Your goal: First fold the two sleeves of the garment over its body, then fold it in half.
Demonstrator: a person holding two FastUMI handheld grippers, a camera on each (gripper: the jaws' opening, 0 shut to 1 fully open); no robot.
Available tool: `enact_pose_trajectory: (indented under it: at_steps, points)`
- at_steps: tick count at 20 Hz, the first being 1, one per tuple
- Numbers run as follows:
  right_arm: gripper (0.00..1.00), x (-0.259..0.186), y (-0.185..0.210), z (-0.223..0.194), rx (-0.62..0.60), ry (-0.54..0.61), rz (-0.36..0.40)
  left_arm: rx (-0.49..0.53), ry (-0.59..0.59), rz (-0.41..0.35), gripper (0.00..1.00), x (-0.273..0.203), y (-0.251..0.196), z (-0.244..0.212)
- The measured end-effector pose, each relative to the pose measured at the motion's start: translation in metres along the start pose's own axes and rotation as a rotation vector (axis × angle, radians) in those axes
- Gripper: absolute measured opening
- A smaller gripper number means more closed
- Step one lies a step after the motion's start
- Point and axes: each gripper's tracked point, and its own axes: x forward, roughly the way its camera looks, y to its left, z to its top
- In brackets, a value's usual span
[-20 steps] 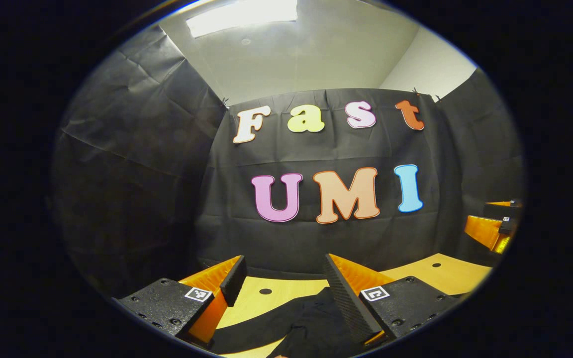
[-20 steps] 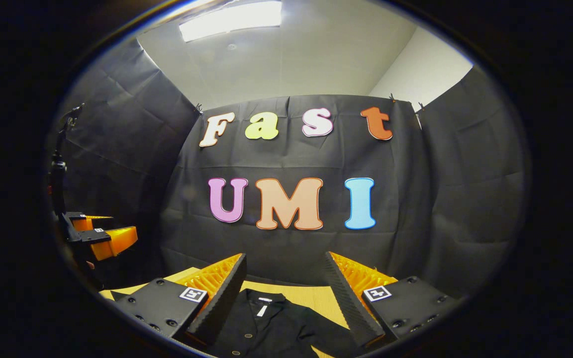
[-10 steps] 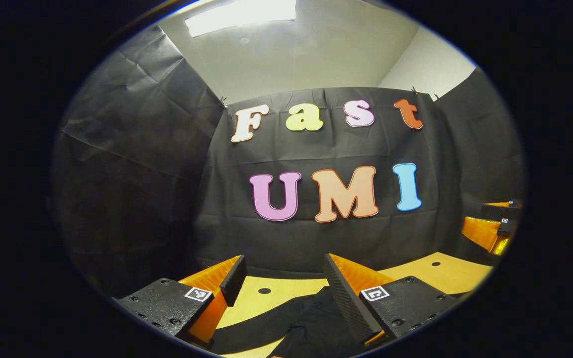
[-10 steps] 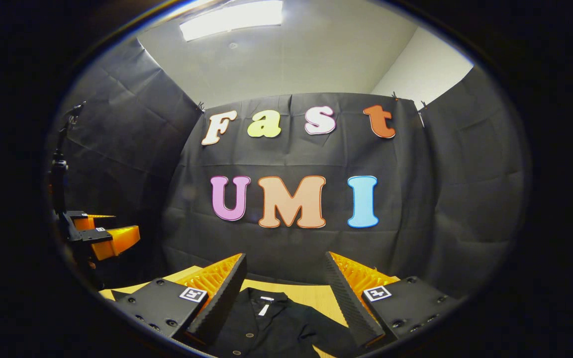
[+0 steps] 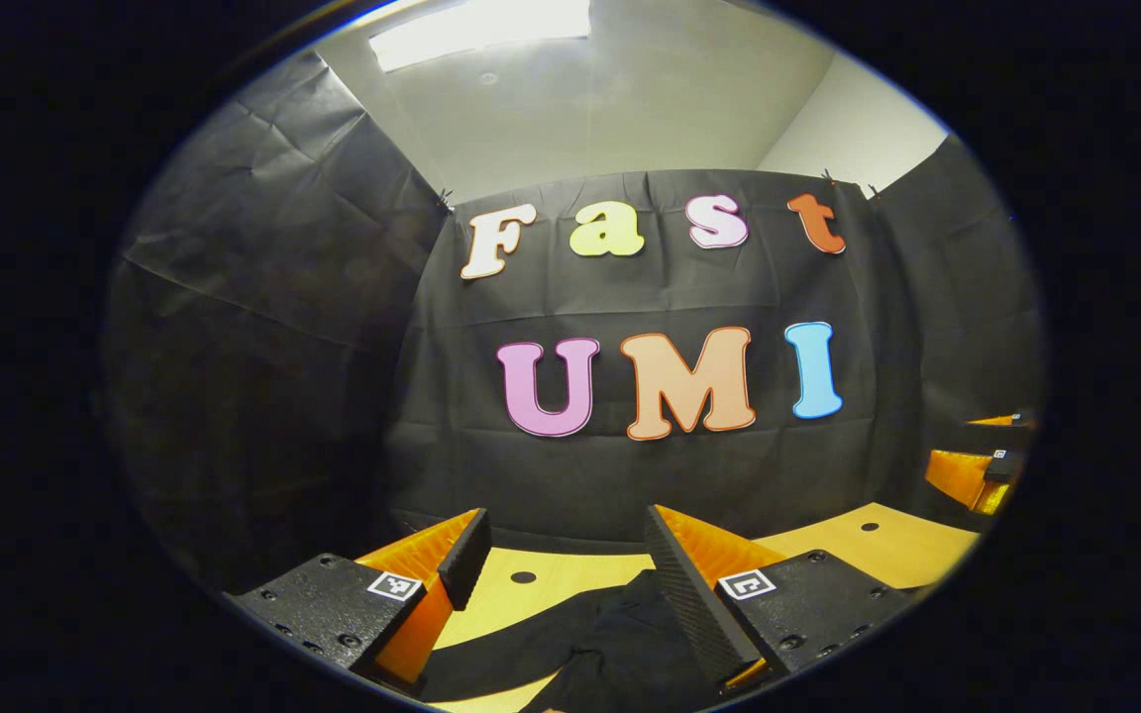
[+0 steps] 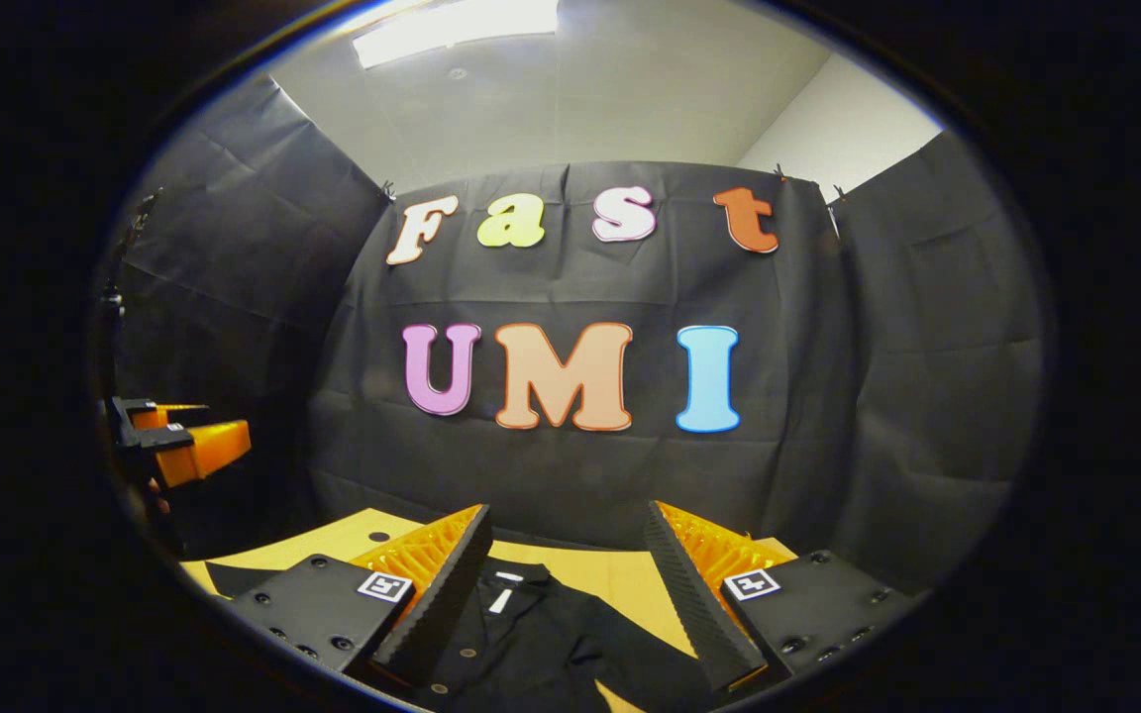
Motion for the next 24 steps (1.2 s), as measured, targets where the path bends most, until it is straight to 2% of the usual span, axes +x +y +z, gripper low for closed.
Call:
enact_pose_trajectory:
  at_steps: [11, 24]
  points:
    - [1.0, 0.013, -0.11, -0.079, -0.065, 0.2, -0.103, 0.022, 0.02, -0.007, 0.92, 0.006, -0.038, -0.005]
    - [1.0, -0.009, -0.2, -0.223, -0.157, 0.575, -0.069, 0.038, 0.063, 0.004, 0.93, 0.011, -0.087, -0.021]
